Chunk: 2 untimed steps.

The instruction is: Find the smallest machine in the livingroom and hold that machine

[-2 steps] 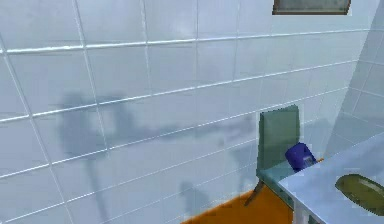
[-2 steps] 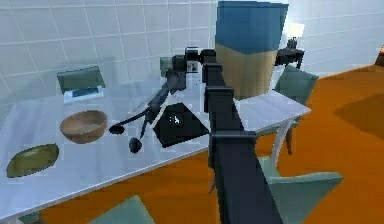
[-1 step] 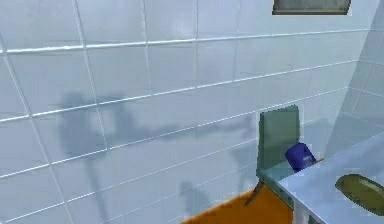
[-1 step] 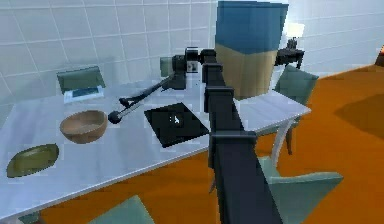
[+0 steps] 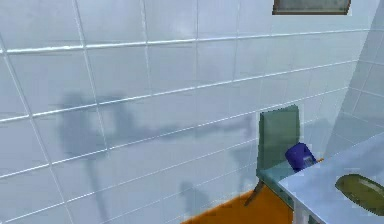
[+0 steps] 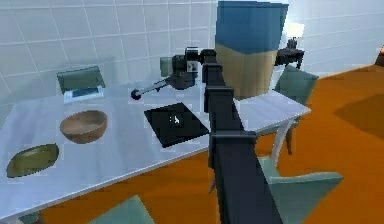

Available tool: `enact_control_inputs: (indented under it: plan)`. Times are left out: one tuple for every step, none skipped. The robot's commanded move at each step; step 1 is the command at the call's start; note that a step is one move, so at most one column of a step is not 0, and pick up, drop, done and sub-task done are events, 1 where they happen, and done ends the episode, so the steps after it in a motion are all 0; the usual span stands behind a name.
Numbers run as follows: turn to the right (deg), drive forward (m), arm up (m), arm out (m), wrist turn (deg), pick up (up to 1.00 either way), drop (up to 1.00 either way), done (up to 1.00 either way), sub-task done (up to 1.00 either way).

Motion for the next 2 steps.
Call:
enact_control_inputs:
  plan:
    - [0.0,0.0,0.0,0.0,12.0,0.0,0.0,0.0,0.0]
    - [0.0,0.0,-0.3,0.0,0.0,0.0,0.0,0.0,0.0]
